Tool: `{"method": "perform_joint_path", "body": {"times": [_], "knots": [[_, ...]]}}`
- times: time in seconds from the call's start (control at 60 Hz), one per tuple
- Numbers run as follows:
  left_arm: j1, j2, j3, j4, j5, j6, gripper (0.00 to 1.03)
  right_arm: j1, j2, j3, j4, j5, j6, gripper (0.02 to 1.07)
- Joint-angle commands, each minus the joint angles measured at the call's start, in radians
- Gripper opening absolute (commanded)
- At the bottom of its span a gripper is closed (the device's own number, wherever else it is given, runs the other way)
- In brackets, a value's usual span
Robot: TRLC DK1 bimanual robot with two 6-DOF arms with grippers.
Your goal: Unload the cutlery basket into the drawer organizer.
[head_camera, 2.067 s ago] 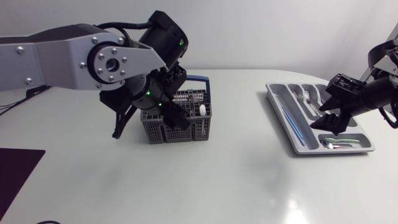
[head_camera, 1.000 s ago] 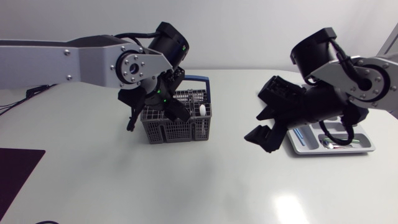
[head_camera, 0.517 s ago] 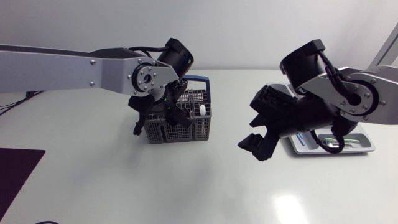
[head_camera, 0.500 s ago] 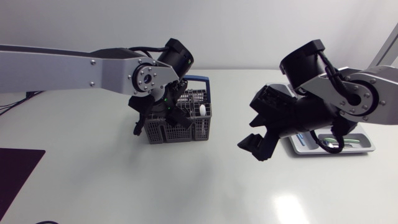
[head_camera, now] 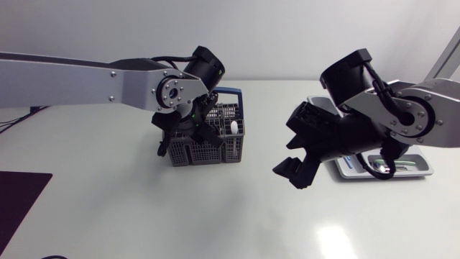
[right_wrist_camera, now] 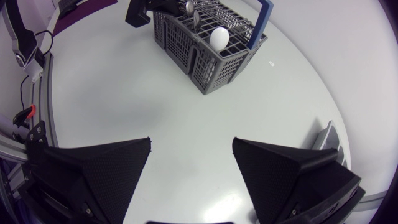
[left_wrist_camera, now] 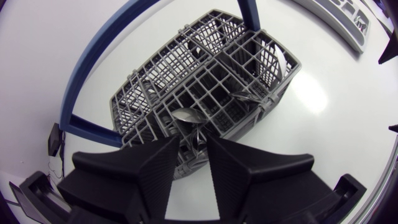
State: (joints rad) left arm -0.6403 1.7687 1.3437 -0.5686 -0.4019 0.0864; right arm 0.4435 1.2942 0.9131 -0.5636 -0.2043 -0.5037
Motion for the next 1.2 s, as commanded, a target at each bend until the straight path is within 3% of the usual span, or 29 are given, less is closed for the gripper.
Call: {"method": "perform_joint_path", "body": {"times": [0.0,0.35,0.55,1.183], "knots": [[0.008,0.026,0.031,0.004,-0.005,0.010,0.30,0.008,0.002,-0.029,0.008,0.008,0.019,0.97],[0.010,0.034,0.028,0.006,0.005,0.009,0.20,0.008,-0.003,-0.031,0.008,0.009,0.013,0.97],[0.013,0.031,0.025,0.012,0.006,0.009,0.06,0.009,-0.004,-0.036,0.008,0.011,0.011,0.97],[0.010,-0.048,0.005,0.018,0.008,0.016,0.04,0.031,-0.019,-0.049,0.007,0.025,0.011,0.97]]}}
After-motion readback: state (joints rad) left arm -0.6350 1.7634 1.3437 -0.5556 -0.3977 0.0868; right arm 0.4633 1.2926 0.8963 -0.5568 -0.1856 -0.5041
